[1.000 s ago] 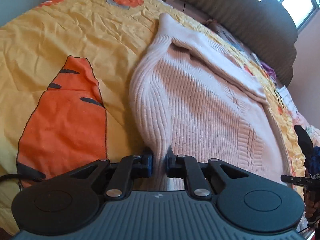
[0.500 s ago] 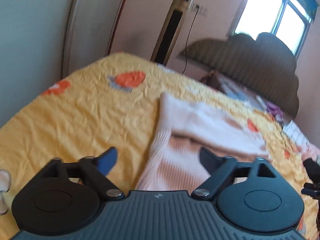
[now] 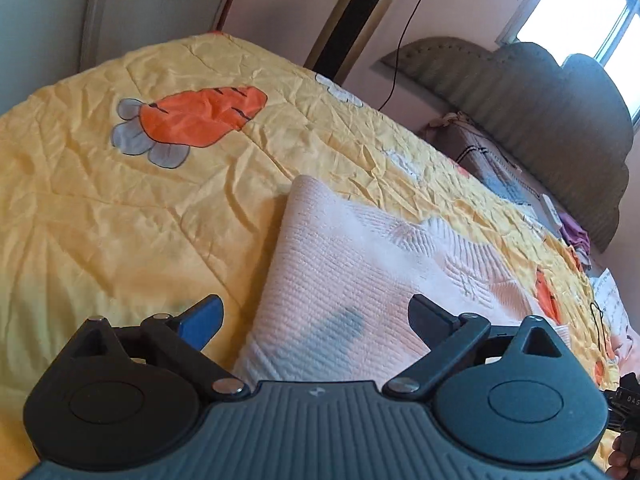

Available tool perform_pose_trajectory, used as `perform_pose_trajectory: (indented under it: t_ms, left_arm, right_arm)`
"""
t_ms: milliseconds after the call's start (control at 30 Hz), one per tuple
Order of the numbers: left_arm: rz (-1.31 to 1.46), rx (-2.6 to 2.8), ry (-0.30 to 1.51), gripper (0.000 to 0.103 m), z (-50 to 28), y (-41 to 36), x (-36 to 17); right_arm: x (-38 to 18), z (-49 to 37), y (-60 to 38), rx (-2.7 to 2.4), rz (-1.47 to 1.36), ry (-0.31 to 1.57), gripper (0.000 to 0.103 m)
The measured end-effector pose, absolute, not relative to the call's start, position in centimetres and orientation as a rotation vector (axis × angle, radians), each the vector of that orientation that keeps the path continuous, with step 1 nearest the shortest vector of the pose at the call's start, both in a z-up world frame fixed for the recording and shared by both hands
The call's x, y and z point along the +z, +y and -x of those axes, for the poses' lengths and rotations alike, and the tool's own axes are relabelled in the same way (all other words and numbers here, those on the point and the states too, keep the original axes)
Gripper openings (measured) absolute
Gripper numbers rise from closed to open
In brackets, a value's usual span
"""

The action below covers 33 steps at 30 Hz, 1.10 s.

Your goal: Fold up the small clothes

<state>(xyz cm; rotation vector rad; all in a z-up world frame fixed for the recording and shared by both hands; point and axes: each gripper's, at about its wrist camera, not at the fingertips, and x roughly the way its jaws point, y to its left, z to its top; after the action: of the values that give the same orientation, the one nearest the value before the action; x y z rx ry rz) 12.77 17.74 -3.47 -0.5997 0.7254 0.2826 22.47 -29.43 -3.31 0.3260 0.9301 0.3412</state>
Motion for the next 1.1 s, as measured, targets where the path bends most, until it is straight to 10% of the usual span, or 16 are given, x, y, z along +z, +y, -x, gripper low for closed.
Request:
perform_pose_trajectory:
  t_ms: [67,100,200,267,467,700,900,1100]
  left_arm:
    - [0.608,0.282,0.78,0.099,-14.5,18.0,-4.9]
    - [0.573,0.271,0.764,0.098,-14.8,17.6,-5.2]
    - [0.443,0.276,0.776,0.032,-16.0,16.3,-5.5]
    - [0.413,0.26,0.777,0.024,-16.1,16.2,-5.1]
    - [0.372,0.279,0.744,0.025,-15.8,15.8,-5.7]
    - [0.419,0.262,0.659,0.029,-9.1,15.6,-2.1]
    - [0.477,0.306,0.532,0.071,4.1,14.9,-1.9]
    - [0.66,0.255,0.68,0.071,11.5,14.5,-4.7]
  right_arm:
    - [-4.2,-23.8,-29.0,0.356,-0.349,0.967,0.055]
    - [-4.6,-24.2,-28.6,0.371,-0.34,0.981,0.032]
    - [-4.8,-24.3,-27.6,0.397,-0.252,0.978,0.027]
    - [-4.5,-24.4,-27.9,0.41,-0.258,0.981,0.024]
    - [-5.8,-24.7,-29.8,0.399,-0.342,0.98,0.019]
    - [-3.7,-21.5,-30.1,0.394,-0.342,0.914,0.047]
    - [-1.7,-11.8,-33.6,0.549,-0.384,0.934,0.07]
    - [-5.0,-3.1,-36.5,0.507,-0.429,1.035,0.068]
